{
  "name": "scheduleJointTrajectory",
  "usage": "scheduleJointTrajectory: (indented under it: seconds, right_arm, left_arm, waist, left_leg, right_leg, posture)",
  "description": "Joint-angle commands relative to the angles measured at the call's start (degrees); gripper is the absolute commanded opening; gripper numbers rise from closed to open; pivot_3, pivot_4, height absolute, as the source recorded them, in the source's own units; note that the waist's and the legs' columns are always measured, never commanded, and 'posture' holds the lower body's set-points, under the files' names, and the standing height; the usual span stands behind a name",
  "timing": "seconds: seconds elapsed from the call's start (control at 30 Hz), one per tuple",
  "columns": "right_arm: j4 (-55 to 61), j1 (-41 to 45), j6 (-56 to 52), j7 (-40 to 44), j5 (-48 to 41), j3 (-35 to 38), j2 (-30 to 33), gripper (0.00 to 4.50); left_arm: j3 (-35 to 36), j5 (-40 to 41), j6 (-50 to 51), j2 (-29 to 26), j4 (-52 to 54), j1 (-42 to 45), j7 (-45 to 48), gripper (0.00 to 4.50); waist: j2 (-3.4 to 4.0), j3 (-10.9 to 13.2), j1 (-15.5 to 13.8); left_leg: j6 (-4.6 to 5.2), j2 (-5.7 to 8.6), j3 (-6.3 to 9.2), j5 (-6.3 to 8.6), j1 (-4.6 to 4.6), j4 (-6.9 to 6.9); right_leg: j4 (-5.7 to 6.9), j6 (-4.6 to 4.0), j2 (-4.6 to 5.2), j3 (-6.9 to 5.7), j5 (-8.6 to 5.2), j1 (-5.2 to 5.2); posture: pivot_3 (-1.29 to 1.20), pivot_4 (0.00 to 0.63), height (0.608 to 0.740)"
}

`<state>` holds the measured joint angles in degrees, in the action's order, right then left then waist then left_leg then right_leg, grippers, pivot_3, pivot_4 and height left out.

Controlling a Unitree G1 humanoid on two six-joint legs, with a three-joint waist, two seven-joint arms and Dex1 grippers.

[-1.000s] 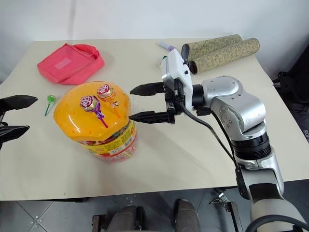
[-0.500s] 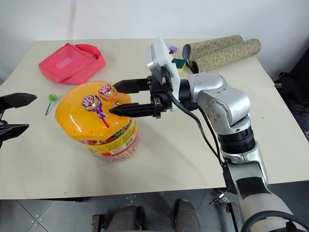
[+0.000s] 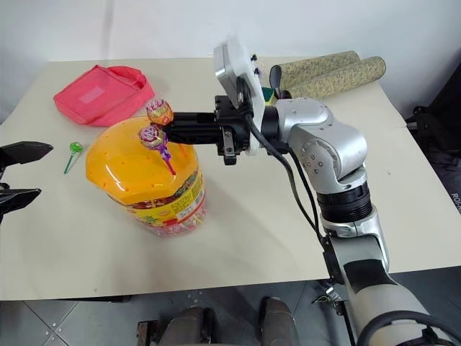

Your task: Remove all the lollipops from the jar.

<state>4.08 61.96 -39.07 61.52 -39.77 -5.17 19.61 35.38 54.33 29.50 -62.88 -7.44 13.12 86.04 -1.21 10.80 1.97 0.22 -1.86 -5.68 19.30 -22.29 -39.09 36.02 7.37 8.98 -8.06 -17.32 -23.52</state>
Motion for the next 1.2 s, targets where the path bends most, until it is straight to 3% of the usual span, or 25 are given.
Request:
scheduleJointTrajectory:
  seconds: [0.03, 0.23, 0.37, 0.5, 0.7, 0.97, 1.2]
  right_arm:
    - [-1.61, 2.62, 1.04, -2.3, -0.98, 4.65, 0.4, 0.03]
    - [-5.81, 5.09, 2.6, -4.17, 1.09, 7.99, 3.34, 0.03]
    - [-5.72, 3.35, 1.57, -5.89, 2.79, 10.06, 8.85, 0.03]
    - [-3.06, -1.6, -2.1, -5.98, 3.2, 10.22, 15.14, 0.03]
    - [4.0, -17.08, -8.56, -9.17, 2.91, 13.28, 23.03, 0.03]
    - [6.67, -35.33, -11.88, -15.82, 5.65, 12.94, 23.52, 0.03]
    - [2.6, -40.46, -9.28, -18.26, 10.53, 9.38, 21.44, 0.03]
  left_arm:
    - [1.99, 1.03, 0.0, -0.31, 0.04, 0.5, 4.32, 4.5]
    - [3.84, 0.2, 0.05, -1.64, -1.97, -0.45, 4.72, 4.5]
    - [5.74, -0.57, 0.39, -1.92, -3.02, -3.41, 5.35, 4.5]
    - [7.5, -0.99, 0.11, -1.08, -2.85, -7.23, 5.61, 4.5]
    - [13.39, 2.6, 1.43, 2.46, 3.43, -11.59, 1.23, 4.5]
    - [19.78, 4.64, 4.12, 6.32, 11.57, -17.36, -1.27, 4.5]
    - [24.45, 6.83, 5.54, 7.68, 14.38, -18.95, -4.5, 4.5]
  waist:
    - [0.0, 0.0, -0.01]
    - [0.0, 0.0, -0.01]
    - [0.0, 0.0, 0.01]
    - [-0.01, 0.0, -0.22]
    - [-0.01, 0.0, -0.36]
    - [-0.01, -0.01, -0.38]
    - [-0.01, -0.01, -0.38]
  left_leg:
    - [0.0, 0.0, 0.0, 0.0, 0.0, 0.0]
    - [0.0, 0.0, -0.05, 0.0, 0.0, 0.0]
    - [0.0, 0.0, -0.11, 0.0, -0.01, 0.02]
    - [0.01, 0.0, -0.14, 0.01, 0.0, 0.03]
    - [0.01, -0.03, -0.2, 0.02, 0.0, 0.04]
    - [-0.02, -0.08, -0.28, 0.03, 0.12, 0.06]
    - [-0.03, -0.1, -0.3, 0.04, 0.14, 0.02]
  right_leg:
    - [0.0, 0.0, 0.0, 0.0, 0.0, 0.0]
    - [0.0, 0.0, 0.0, 0.06, 0.0, -0.02]
    - [-0.01, 0.0, 0.0, 0.12, 0.0, -0.07]
    - [-0.02, 0.0, 0.0, 0.15, 0.0, -0.06]
    - [-0.03, 0.0, 0.0, 0.22, 0.0, -0.09]
    - [-0.02, 0.01, -0.03, 0.33, 0.01, -0.06]
    - [-0.01, -0.01, -0.04, 0.38, 0.02, -0.06]
  posture:
    - [0.0, 0.15, 0.74]
    - [0.0, 0.15, 0.74]
    - [0.0, 0.15, 0.74]
    - [0.0, 0.15, 0.74]
    - [0.0, 0.15, 0.74]
    - [0.0, 0.15, 0.74]
    - [0.0, 0.15, 0.74]
